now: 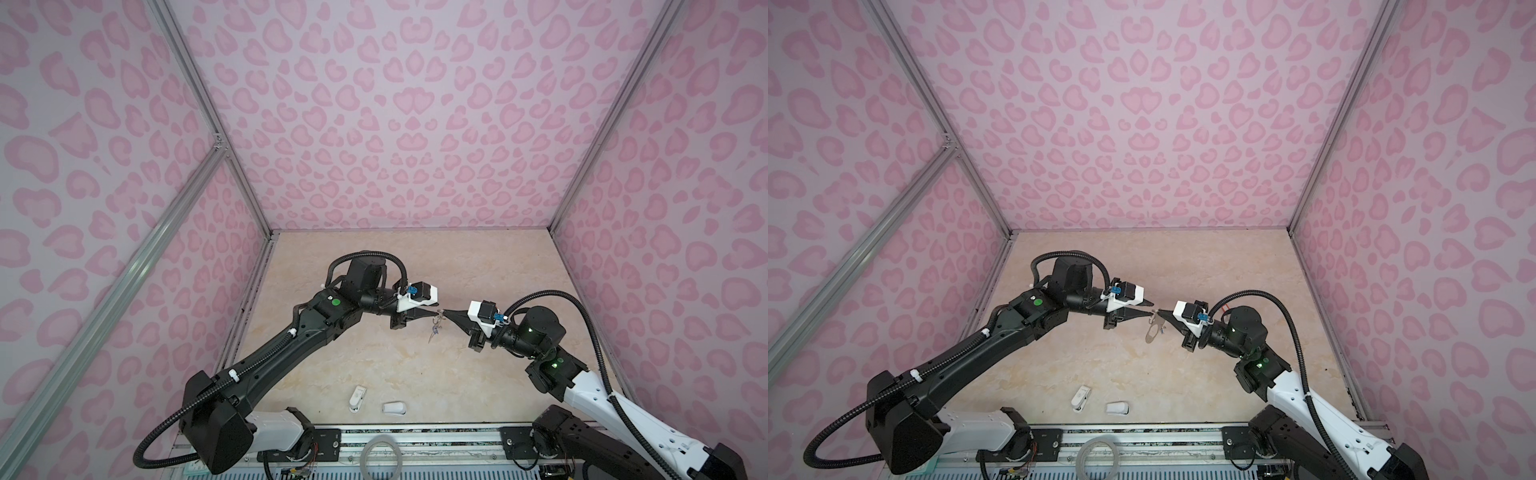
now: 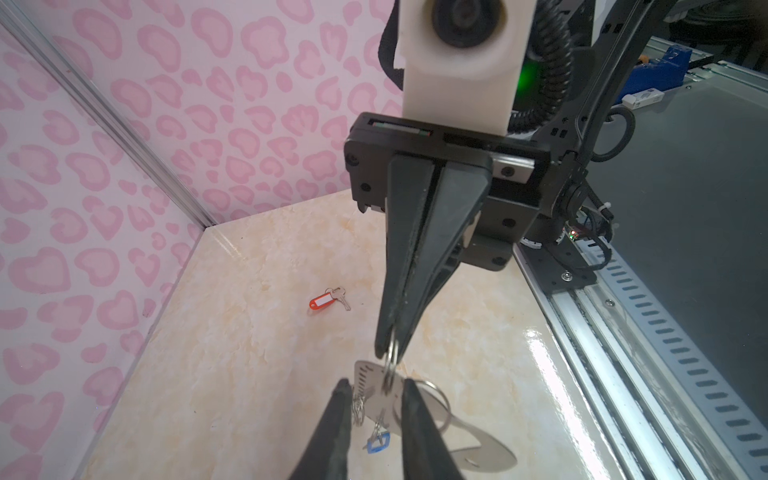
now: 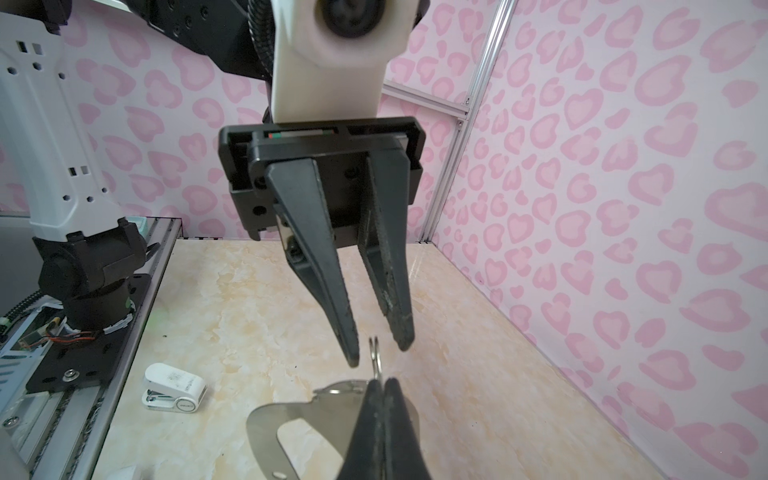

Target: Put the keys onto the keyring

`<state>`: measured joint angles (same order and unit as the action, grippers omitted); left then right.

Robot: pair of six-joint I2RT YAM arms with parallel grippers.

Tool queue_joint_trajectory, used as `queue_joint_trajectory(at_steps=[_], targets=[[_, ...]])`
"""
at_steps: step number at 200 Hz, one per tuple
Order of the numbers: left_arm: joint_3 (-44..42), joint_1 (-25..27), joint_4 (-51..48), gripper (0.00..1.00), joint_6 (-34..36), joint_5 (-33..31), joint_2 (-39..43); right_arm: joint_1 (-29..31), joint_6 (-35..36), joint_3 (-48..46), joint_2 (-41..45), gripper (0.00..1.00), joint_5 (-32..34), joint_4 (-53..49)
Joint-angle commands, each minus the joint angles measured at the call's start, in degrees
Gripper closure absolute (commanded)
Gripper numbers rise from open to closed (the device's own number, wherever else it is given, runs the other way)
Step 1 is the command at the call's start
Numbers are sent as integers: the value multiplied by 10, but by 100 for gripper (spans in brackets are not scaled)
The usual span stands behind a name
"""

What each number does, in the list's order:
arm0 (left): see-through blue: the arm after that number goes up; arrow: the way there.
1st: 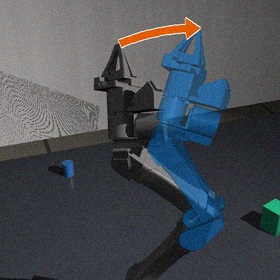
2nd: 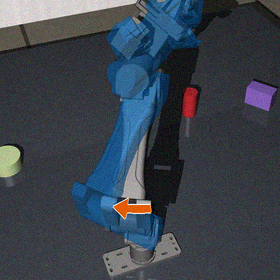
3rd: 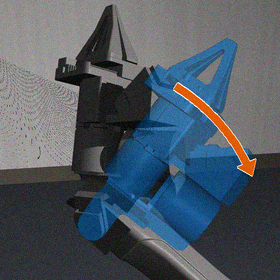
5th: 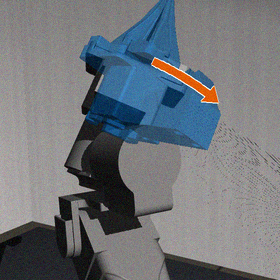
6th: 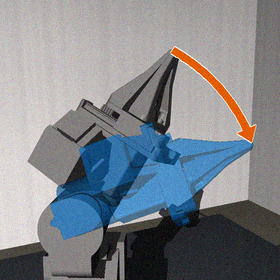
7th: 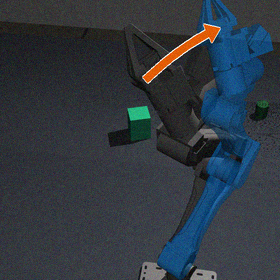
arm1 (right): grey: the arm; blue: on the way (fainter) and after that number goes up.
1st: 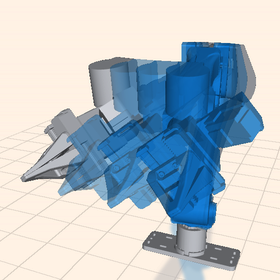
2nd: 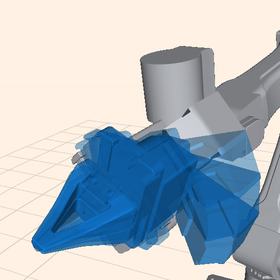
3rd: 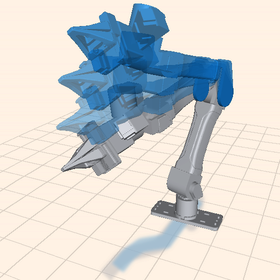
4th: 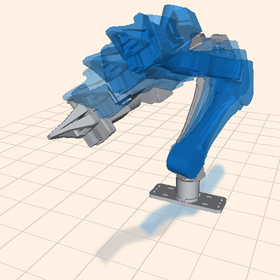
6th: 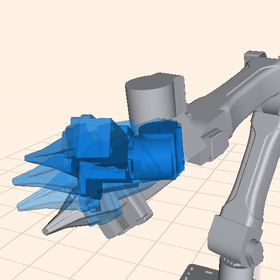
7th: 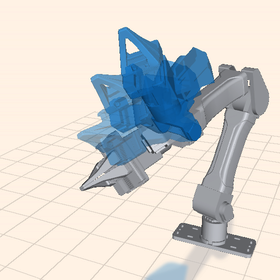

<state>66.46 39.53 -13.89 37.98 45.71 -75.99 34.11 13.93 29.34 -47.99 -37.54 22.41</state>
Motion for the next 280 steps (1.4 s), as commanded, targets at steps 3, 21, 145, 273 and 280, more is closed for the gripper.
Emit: queue_joint_trajectory(at_steps=[3, 21, 145, 273, 280], targets=[[6, 4, 13, 80, 3, 14, -1, 1, -2, 3, 1, 100, -3, 6], [11, 5, 3, 82, 11, 13, -4, 0, -2, 4, 1, 100, -3, 5], [22, 11, 29, 97, -9, 41, -14, -3, -6, -36, 42, 77, 43, 15], [25, 12, 42, 97, -24, 70, -30, -3, -22, -22, 43, 87, 4, 36], [26, 13, 41, 97, -22, 68, -31, -3, -22, -21, 43, 87, 2, 36]])
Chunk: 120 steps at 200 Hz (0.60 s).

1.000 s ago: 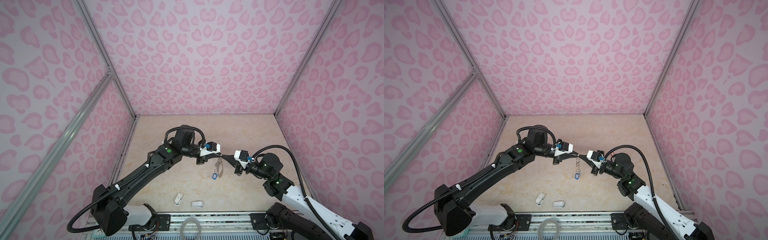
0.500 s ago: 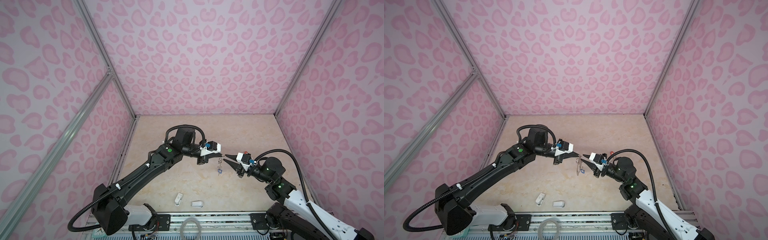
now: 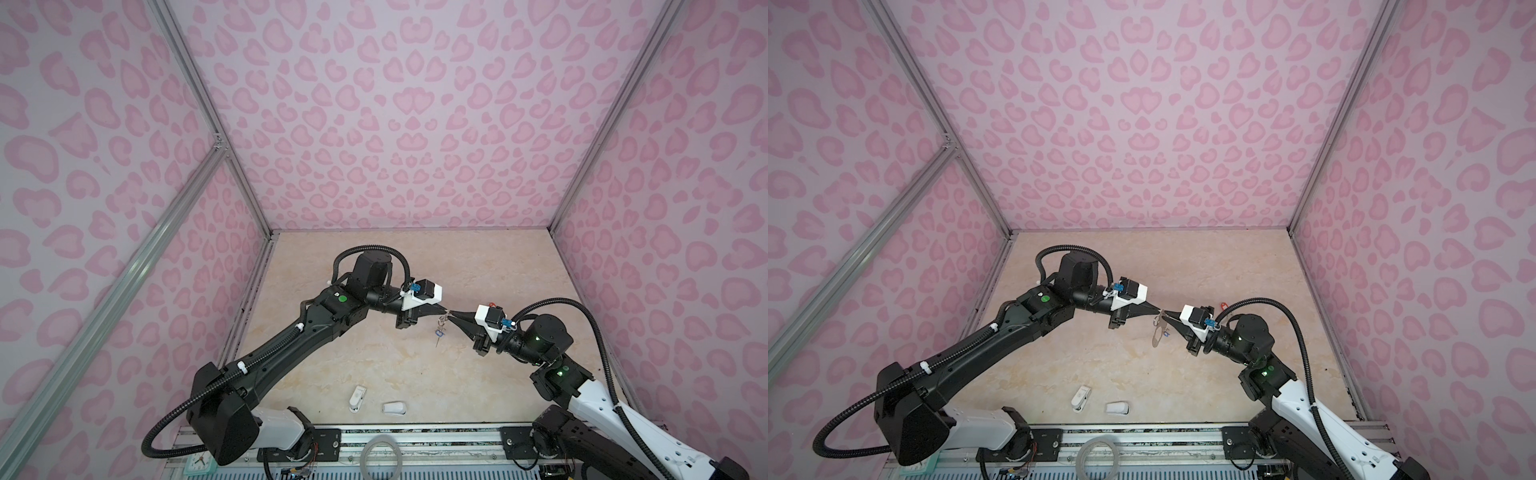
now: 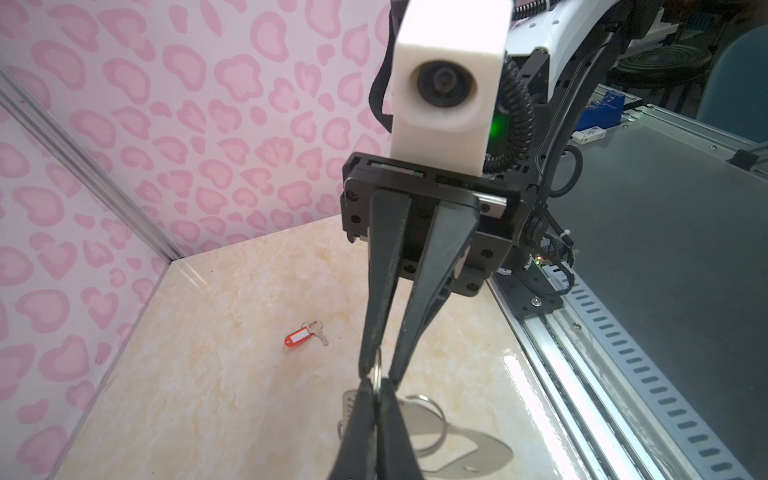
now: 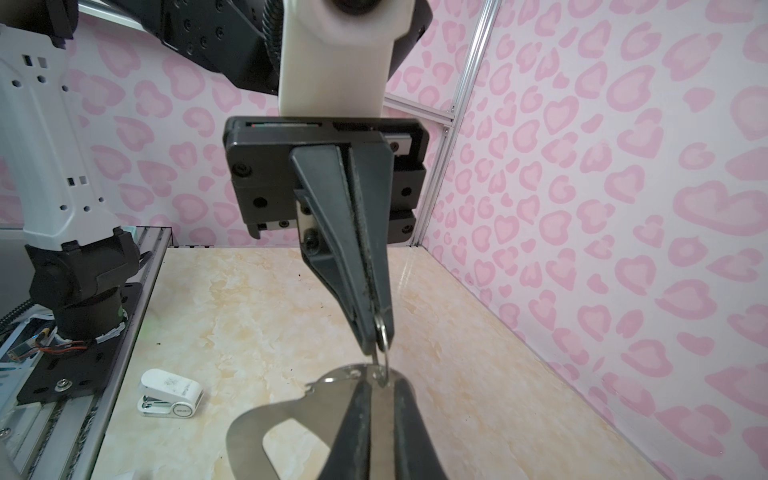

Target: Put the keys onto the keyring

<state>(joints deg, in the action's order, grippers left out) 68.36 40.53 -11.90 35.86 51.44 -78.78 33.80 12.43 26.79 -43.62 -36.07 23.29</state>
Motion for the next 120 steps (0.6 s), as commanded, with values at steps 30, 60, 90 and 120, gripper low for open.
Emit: queue_joint_trajectory(at_steps=[30, 60, 90, 120], targets=[[8, 6, 20, 97, 0, 5, -4, 0, -10, 8, -2, 89, -19, 25], [8, 6, 22, 97, 1, 5, -1, 0, -5, 8, -4, 92, -18, 12], [8, 7, 24, 97, 0, 5, 3, 0, -3, 3, -2, 90, -10, 11], [8, 8, 26, 97, -2, 5, 4, -1, -4, 2, -2, 87, -10, 8]])
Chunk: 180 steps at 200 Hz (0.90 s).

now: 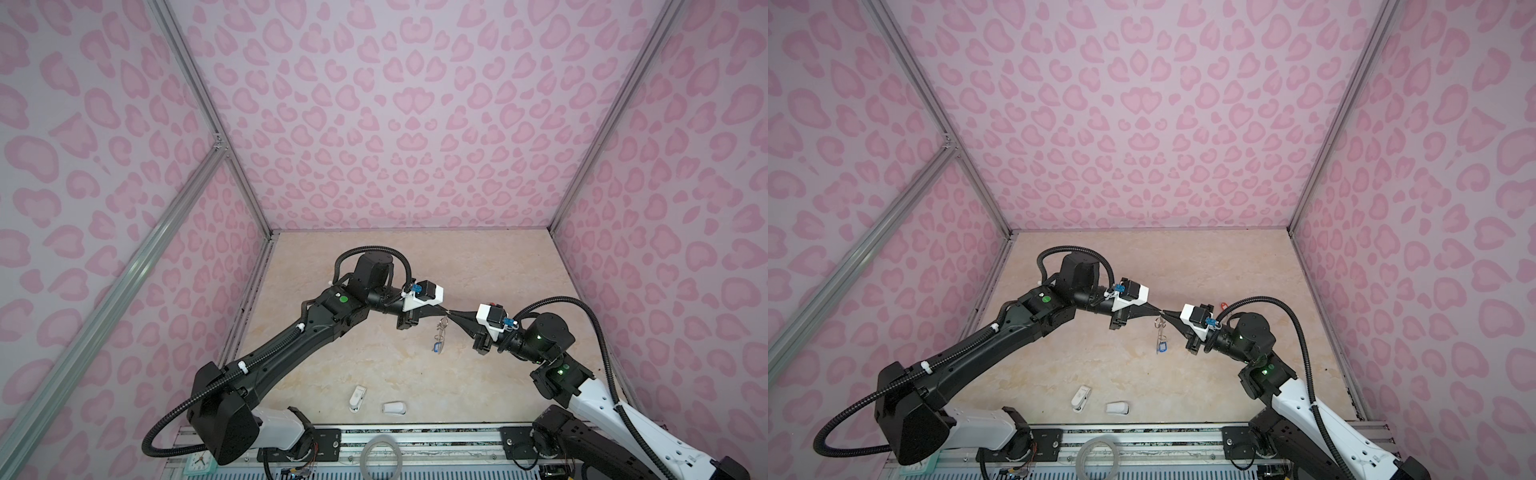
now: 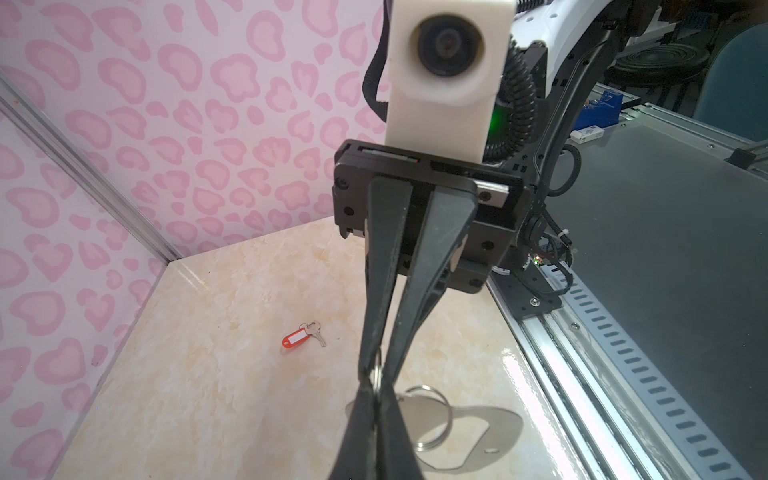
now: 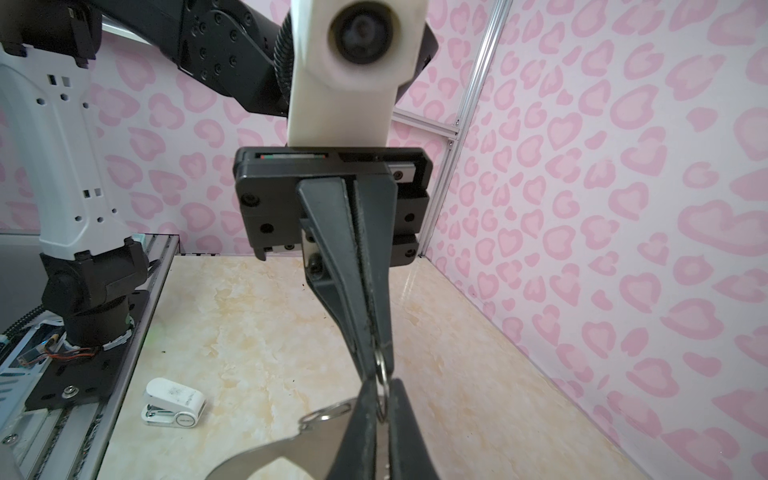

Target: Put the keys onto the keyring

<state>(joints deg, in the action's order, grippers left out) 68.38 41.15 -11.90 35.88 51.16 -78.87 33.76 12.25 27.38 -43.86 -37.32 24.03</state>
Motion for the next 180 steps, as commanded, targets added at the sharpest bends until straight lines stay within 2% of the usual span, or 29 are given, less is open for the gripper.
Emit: queue_joint_trajectory(at_steps=[1, 116, 154, 171, 174, 180], targets=[[8, 2, 26, 97, -2, 8, 5, 0, -2, -5, 1, 87, 2, 1], [7, 8, 31, 97, -8, -1, 7, -2, -3, -9, 12, 100, 1, -12], [11, 7, 25, 70, -33, -83, 1, -15, -4, -10, 35, 100, 11, -40], [17, 7, 27, 65, -47, -123, -3, -22, 1, -8, 53, 100, 18, -68], [18, 7, 29, 60, -53, -130, -4, -23, 2, -7, 56, 100, 20, -74], [22, 6, 28, 57, -63, -144, -7, -26, 5, -6, 62, 100, 24, -86]])
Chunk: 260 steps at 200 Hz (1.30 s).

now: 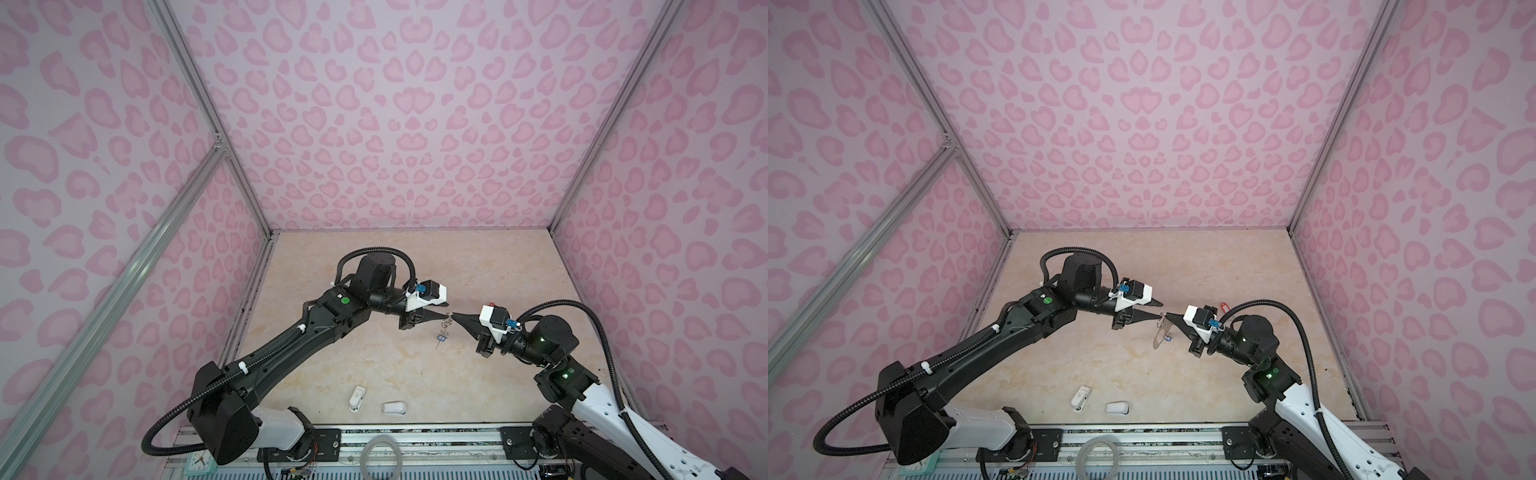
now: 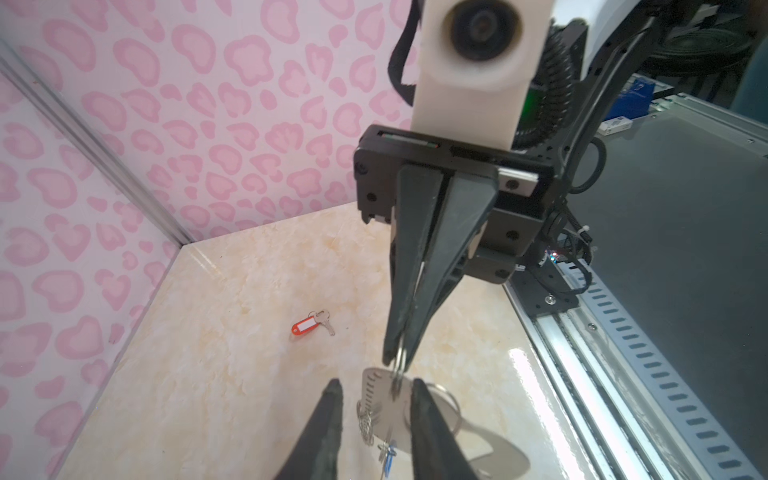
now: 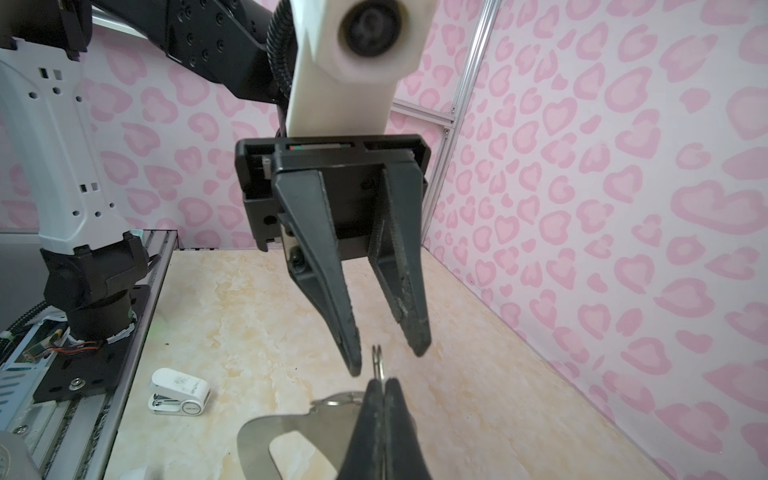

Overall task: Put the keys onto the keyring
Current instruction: 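Release the ring with the left gripper and swing it toward the red-tagged key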

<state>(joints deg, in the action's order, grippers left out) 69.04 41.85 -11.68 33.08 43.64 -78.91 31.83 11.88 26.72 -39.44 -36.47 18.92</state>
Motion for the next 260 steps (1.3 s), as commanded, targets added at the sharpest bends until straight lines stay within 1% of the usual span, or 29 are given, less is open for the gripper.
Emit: queue_joint_trajectory(at_steps=[1, 22, 36, 49, 65, 69, 79, 89, 110, 122, 133, 144, 165, 202, 217, 237, 260], targets=[[17, -1, 25, 56, -37, -72, -8, -7, 9, 1, 20, 100, 17, -37], [50, -2, 15, 50, -106, -143, -28, -15, 17, 6, 42, 100, 43, -78], [71, -7, 10, 49, -132, -169, -44, -16, 17, 15, 55, 100, 77, -112], [73, -12, 26, 46, -155, -173, -54, -18, 14, 26, 68, 100, 114, -140], [77, -14, 32, 45, -185, -184, -75, -20, 10, 41, 84, 100, 160, -181], [96, -15, 32, 44, -193, -186, -83, -22, 10, 46, 87, 100, 172, -193], [115, -18, 24, 48, -222, -192, -108, -23, 10, 60, 96, 100, 207, -228], [143, -23, 13, 48, -255, -179, -139, -26, 11, 70, 109, 100, 240, -257], [200, -26, 12, 48, -327, -170, -207, -30, -2, 93, 140, 100, 339, -300], [230, -23, 17, 48, -356, -157, -251, -33, -5, 106, 156, 100, 387, -323], [258, -17, 19, 48, -374, -154, -292, -35, -4, 121, 166, 100, 414, -346], [283, -6, 20, 49, -376, -155, -330, -38, -3, 136, 170, 100, 437, -369], [327, 20, 24, 49, -369, -191, -395, -38, -6, 163, 173, 100, 476, -401], [387, 52, 23, 50, -352, -242, -485, -38, 2, 182, 197, 100, 539, -420], [400, 62, 28, 50, -348, -258, -512, -38, 7, 188, 208, 100, 568, -449], [421, 85, 28, 50, -328, -317, -544, -38, -1, 205, 201, 100, 592, -487], [448, 111, 39, 50, -310, -370, -580, -38, -20, 207, 189, 100, 613, -480]])
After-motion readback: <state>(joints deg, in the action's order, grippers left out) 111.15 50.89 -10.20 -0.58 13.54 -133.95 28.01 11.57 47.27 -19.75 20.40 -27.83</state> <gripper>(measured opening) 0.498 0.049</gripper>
